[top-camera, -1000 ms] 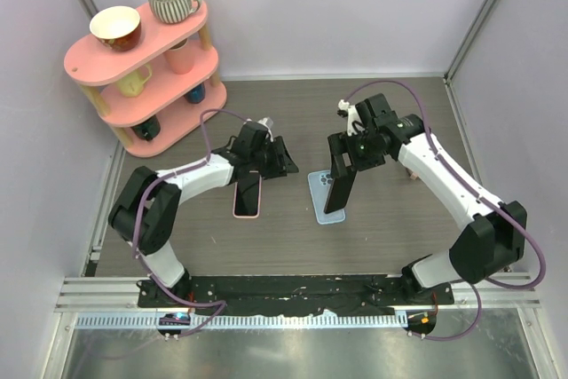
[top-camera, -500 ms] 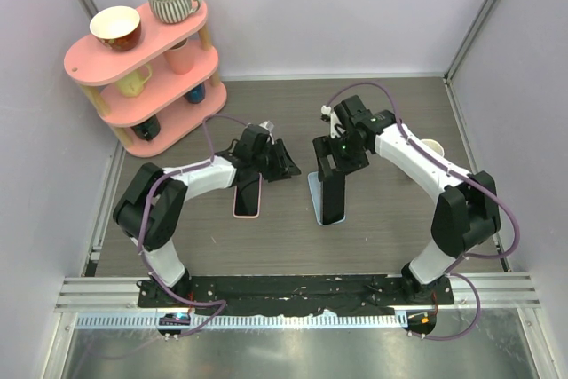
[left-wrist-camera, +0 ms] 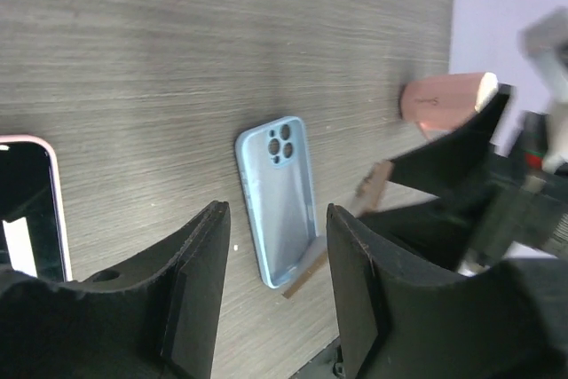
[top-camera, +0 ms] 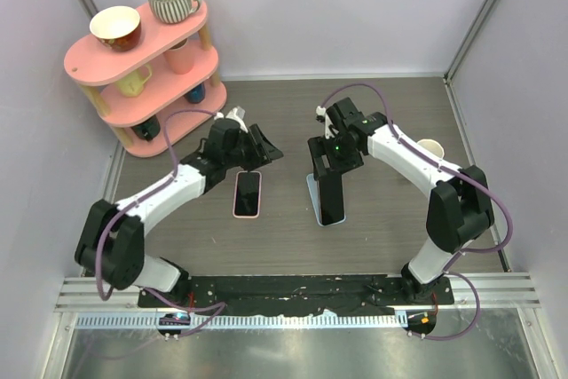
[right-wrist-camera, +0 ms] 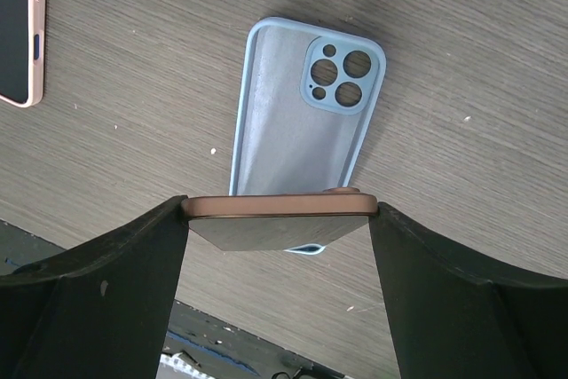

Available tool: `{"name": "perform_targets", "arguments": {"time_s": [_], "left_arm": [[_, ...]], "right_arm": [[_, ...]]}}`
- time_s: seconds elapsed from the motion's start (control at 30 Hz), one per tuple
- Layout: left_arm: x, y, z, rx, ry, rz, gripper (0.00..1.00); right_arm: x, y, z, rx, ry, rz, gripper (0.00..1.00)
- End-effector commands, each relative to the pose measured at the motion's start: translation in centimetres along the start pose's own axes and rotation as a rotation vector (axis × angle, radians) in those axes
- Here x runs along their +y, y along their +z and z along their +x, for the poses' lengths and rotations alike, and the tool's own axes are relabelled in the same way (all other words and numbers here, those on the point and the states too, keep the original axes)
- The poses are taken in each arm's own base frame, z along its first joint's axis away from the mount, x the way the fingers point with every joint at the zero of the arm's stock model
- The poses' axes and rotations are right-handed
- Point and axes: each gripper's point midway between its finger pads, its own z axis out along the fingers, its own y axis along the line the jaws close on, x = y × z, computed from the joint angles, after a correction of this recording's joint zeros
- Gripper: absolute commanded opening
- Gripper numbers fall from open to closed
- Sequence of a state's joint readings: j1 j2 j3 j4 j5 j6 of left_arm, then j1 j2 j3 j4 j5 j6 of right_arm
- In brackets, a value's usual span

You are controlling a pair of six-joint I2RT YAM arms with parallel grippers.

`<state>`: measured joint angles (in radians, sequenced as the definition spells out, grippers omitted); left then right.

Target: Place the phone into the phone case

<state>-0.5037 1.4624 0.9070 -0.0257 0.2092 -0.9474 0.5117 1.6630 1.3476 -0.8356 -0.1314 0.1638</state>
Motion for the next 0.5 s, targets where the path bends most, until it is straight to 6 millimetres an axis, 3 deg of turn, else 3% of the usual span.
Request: {"name": "perform_targets", "arguments": {"time_s": [0.0,0.13,0.17,0.23,0.27,0.3,0.37,0.47], "left_arm": [[-3.8,-4.5,-2.7,-0.086,0.118,0.050,0.53],[-5.2,-9.5,-2.5,-0.075,0.245,0.061,0.61],[-5.4,-11.5,-2.4,-0.092,0.313,0.077,0.68],[-5.3,-13.1,-2.0,-0.107,0.375,0.094,0.83],[-4.4,-13.5,-1.5,-0.104,0.424,0.080,1.00],[-4.5,-14.8,-1.4,-0.131,0.459,0.094,1.00],[-2.8,-15.1,-1.0,-0.142,0.511,0.053,1.00],[-1.9,-16.2,-0.6,-0.172,0.557,0.055,1.00]], "right_arm": [[-0.2,0.2,0.3,-0.002,-0.004,0.026,0.14],[-0.5,0.3,0.4,-0.006,-0.002,0.041,0.14],[-0.6,0.3,0.5,-0.007,-0.002,0.044,0.14],[-0.7,0.7,0.3,-0.013,0.006,0.051,0.14],[-0.7,0.9,0.3,-0.014,0.008,0.050,0.14],[-0.7,1.2,0.2,-0.016,0.008,0.050,0.15],[-0.7,1.6,-0.1,-0.022,0.009,0.058,0.15],[-0.6,2.6,-0.9,-0.042,0.001,0.069,0.15]]}}
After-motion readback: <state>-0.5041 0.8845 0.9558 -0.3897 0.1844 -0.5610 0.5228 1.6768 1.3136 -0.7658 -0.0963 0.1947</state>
